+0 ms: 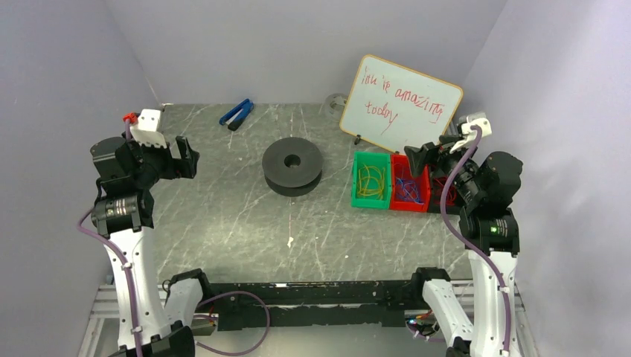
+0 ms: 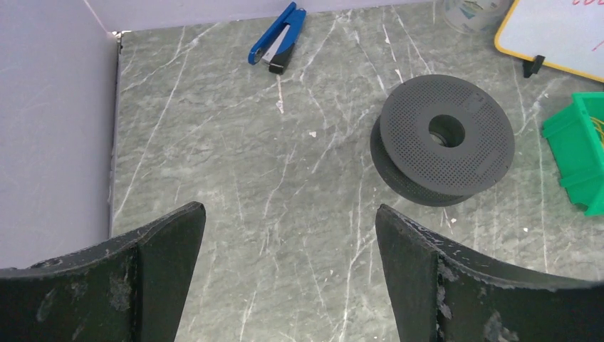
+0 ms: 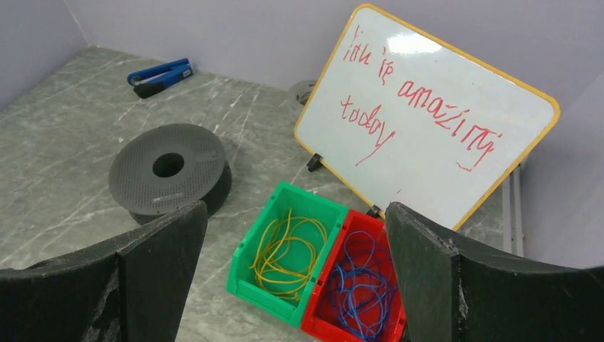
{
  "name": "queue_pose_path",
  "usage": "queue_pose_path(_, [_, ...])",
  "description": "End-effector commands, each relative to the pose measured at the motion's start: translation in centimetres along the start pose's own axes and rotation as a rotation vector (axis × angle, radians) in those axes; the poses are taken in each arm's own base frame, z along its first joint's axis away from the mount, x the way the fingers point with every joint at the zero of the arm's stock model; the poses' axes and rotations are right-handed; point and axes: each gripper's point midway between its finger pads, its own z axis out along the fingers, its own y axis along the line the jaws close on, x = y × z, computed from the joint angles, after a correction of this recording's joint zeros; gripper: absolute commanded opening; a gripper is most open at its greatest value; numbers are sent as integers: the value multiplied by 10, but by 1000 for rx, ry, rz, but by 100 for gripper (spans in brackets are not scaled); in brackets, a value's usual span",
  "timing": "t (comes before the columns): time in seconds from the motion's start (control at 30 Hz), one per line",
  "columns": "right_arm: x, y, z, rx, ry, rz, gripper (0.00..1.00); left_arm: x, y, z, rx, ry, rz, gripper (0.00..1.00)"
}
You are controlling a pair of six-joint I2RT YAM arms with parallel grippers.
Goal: Wrap the cables
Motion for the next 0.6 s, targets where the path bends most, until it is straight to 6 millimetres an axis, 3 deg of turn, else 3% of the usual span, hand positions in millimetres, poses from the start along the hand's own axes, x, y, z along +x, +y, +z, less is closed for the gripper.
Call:
queue_pose_path(0.0, [-13,3,0,-13,-49,-9,99,-10,-8,0,58,-38,-1,94])
queue_pose_path(0.23, [13,8,10,-100,-3,-137,99,-5,-13,1,101,-35,21,94])
queue_pose_path(0.57, [29,22,15,-203,19,-149,99,11,-21,10,186,-9,69,94])
